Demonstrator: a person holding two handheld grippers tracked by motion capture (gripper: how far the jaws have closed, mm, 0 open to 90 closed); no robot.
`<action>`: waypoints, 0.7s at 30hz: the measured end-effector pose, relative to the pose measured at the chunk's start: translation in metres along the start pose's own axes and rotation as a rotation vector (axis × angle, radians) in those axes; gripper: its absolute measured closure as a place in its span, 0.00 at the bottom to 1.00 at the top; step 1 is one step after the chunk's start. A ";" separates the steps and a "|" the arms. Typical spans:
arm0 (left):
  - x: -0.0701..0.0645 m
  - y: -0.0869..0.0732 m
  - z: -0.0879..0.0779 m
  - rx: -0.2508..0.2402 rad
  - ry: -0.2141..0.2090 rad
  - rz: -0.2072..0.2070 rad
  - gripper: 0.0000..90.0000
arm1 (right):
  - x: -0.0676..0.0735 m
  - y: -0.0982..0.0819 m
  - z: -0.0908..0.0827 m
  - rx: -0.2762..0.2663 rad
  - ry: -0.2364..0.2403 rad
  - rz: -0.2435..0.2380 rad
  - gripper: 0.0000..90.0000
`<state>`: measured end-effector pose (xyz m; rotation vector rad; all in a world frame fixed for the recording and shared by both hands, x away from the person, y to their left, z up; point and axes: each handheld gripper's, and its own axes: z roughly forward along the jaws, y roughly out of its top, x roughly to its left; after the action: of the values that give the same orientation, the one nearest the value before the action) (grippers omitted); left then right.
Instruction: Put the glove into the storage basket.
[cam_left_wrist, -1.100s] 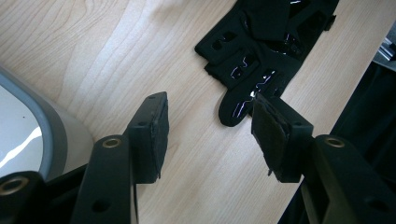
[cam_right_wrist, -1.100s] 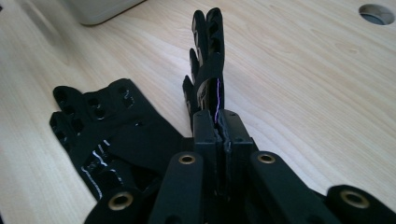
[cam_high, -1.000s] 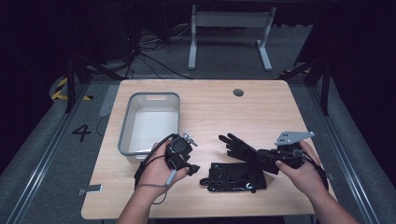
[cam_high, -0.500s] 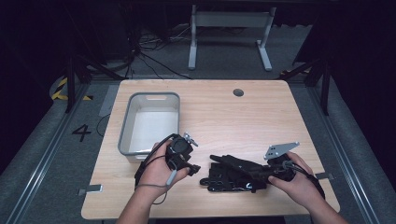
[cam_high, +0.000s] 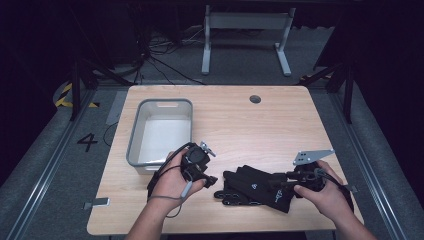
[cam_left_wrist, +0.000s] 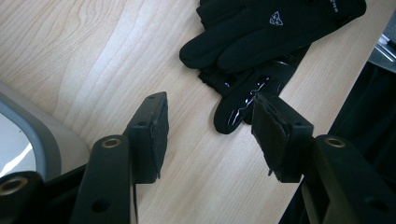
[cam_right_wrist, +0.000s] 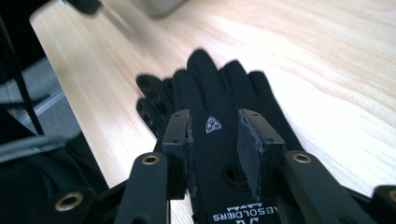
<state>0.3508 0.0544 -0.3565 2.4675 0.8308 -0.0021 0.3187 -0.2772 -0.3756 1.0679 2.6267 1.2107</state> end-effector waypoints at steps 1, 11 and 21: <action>0.000 0.000 0.000 0.002 0.000 0.002 0.52 | -0.001 0.001 -0.002 -0.010 0.001 0.006 0.73; -0.002 0.000 0.002 0.008 0.000 0.003 0.52 | -0.022 0.000 -0.016 -0.028 -0.070 0.077 0.73; -0.002 0.001 0.007 0.019 -0.003 0.006 0.53 | -0.039 -0.005 -0.022 0.004 -0.163 0.112 0.73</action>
<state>0.3513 0.0491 -0.3618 2.4875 0.8259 -0.0122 0.3383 -0.3183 -0.3727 1.2715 2.4781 1.0869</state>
